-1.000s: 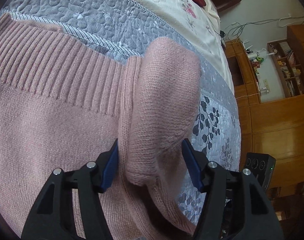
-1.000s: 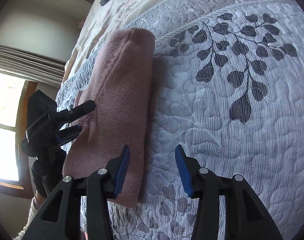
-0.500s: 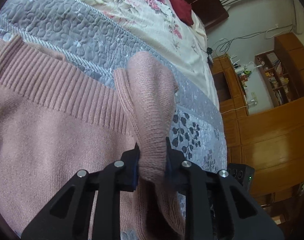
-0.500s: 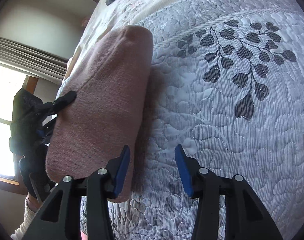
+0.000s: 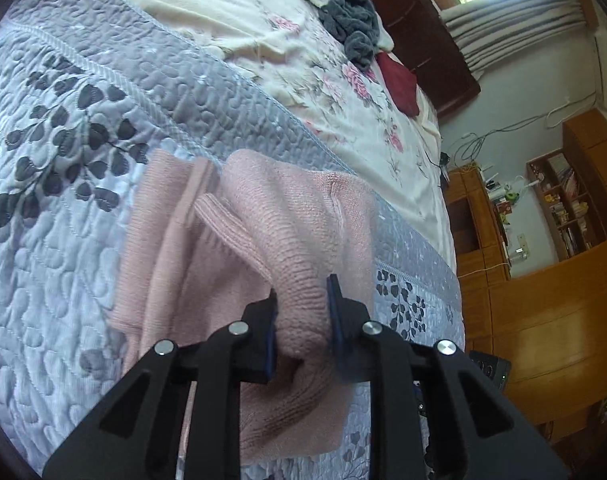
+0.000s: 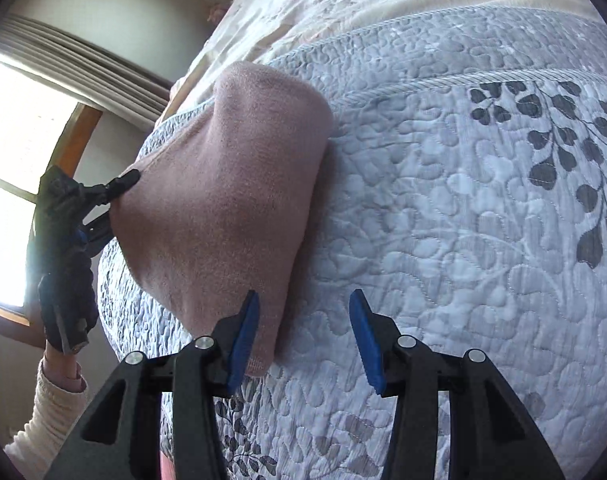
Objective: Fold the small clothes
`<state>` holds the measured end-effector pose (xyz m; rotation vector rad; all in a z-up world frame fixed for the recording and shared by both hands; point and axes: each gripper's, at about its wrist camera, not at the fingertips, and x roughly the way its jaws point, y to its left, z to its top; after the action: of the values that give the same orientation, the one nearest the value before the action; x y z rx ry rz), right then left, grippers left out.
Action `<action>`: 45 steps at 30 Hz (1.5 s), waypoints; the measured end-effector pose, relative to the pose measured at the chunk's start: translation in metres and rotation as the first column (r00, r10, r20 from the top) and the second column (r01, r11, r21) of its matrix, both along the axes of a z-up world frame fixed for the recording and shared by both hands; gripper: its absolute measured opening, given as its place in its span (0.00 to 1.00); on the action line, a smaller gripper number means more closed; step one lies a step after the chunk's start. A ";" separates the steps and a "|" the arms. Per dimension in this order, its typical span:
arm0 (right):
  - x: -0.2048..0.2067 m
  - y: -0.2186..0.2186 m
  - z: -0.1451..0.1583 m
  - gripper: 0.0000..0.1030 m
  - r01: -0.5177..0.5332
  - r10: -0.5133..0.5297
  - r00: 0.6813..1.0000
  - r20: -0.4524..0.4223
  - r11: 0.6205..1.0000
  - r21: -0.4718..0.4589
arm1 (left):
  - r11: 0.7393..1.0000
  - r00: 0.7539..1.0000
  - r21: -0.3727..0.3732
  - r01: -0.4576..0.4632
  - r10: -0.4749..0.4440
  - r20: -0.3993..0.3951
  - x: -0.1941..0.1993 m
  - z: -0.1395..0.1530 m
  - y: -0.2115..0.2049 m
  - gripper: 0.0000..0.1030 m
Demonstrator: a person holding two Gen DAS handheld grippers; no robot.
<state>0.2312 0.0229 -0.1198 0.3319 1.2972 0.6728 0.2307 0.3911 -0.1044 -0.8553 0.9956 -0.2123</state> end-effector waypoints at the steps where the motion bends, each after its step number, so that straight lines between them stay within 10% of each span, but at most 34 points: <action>1: -0.002 0.006 0.000 0.46 -0.014 0.014 1.000 0.000 1.000 0.002 | 1.000 1.000 -0.003 -0.011 0.011 -0.008 -0.002 -0.003 0.009 0.19; 16: -0.026 0.072 -0.014 0.48 -0.126 0.127 0.992 -0.028 0.992 0.017 | 0.999 0.995 0.042 -0.019 0.023 -0.093 -0.013 -0.069 0.050 0.23; 30: -0.048 0.075 -0.046 0.51 -0.101 0.107 0.986 -0.131 0.994 0.047 | 0.964 0.990 0.235 0.121 -0.100 -0.100 -0.090 -0.041 0.009 0.43; 35: -0.049 0.077 -0.044 0.24 -0.088 0.095 0.985 -0.146 0.995 0.056 | 0.945 0.983 0.294 0.144 -0.101 -0.155 -0.092 -0.061 0.001 0.39; 45: -0.053 0.082 -0.053 0.30 -0.104 0.104 0.986 -0.132 0.995 0.007 | 0.946 0.977 0.281 0.164 -0.116 -0.180 -0.095 -0.074 0.007 0.43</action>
<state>0.1782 0.1044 -0.1726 0.3142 1.4491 0.7489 0.1352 0.3985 -0.1786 -0.5346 1.2080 -0.1126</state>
